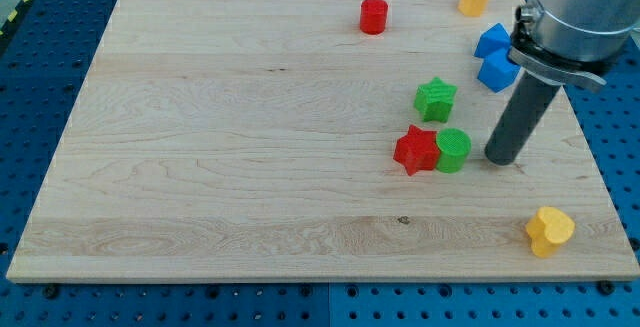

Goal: Move green star closer to green circle

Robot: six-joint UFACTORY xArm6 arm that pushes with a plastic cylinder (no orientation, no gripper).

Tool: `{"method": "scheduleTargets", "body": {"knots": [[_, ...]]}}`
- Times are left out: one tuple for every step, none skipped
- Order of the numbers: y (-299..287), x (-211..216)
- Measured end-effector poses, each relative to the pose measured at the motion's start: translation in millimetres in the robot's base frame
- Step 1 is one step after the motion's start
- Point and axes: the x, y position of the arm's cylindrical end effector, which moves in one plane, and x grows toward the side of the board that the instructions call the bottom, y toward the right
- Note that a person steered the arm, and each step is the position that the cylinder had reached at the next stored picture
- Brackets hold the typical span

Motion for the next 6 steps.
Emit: {"method": "scheduleTargets", "body": {"knots": [[-25,0],[-61,0],[-86,0],[-69,0],[-12,-1],[4,-37]]}}
